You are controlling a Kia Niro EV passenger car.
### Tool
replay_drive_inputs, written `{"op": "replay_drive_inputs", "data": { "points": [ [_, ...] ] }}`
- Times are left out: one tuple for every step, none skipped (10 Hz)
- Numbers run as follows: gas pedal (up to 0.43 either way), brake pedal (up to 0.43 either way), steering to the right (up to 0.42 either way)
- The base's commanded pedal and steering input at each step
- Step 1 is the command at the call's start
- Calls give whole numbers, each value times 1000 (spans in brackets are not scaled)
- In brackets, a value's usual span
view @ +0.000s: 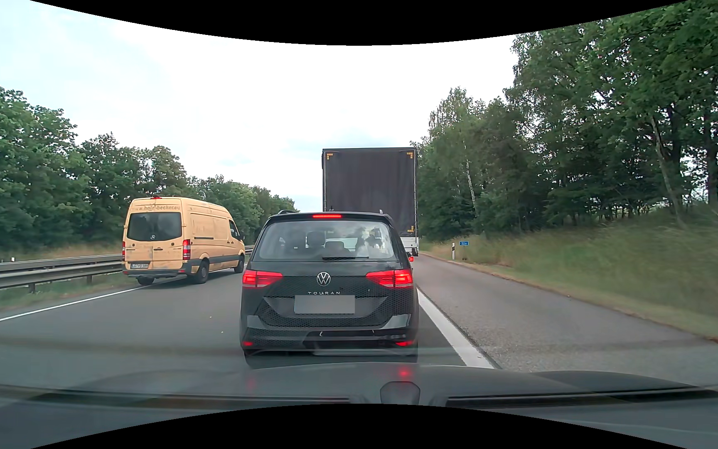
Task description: Follow the waypoints while adhering to traffic rules and regulations
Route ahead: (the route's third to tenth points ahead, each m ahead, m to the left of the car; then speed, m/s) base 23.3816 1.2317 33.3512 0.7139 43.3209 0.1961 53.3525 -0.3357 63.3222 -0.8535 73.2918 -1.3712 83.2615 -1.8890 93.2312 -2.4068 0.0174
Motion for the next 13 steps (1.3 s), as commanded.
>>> {"op": "replay_drive_inputs", "data": {
  "points": [
    [0,244,-2],
    [0,244,-1],
    [0,244,-1],
    [0,244,-1],
    [0,244,-1],
    [0,244,-1],
    [0,238,-1],
    [0,244,-2],
    [0,244,-2],
    [0,244,-1],
    [0,244,-2],
    [0,244,-2],
    [0,244,-1]
  ]
}}
